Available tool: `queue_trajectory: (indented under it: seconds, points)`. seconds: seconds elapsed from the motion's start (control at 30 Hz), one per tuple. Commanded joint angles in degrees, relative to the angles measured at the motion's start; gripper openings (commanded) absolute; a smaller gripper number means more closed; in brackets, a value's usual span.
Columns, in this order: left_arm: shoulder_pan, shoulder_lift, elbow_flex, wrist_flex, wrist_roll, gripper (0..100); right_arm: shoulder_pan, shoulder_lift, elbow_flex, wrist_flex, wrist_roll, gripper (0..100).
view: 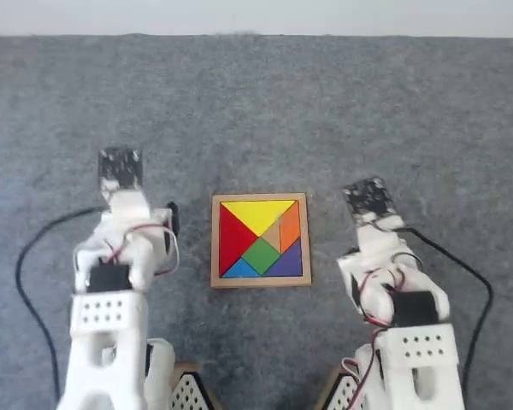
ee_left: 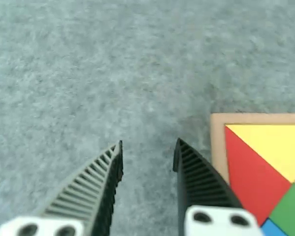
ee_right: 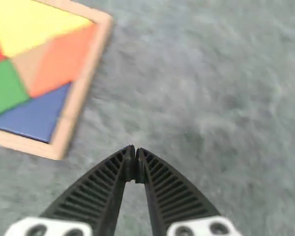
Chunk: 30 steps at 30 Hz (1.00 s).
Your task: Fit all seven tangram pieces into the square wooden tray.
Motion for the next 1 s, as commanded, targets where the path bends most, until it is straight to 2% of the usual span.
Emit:
queue_trajectory:
  seconds: [0.0,0.33,0.6,0.8,0.97]
  points:
    - [1.0,-8.8,5.9,-4.1,-0.4,17,5.1,-3.8,2.5,0.1,1.1,0.9]
    - [0.7,-25.9,21.5,-3.7,-0.4,16,12.1,-9.8,12.7,-2.9,0.9,0.8]
    - [0.7,-35.9,21.4,9.5,-0.4,16,17.3,-17.5,20.7,-6.2,1.1,0.9]
    - [0.8,-40.4,21.4,21.7,-0.4,16,17.0,-24.3,22.7,-3.2,1.3,0.9]
    - [0.8,-45.0,21.2,28.5,-0.3,16,17.0,-26.5,22.6,-1.5,1.3,0.9]
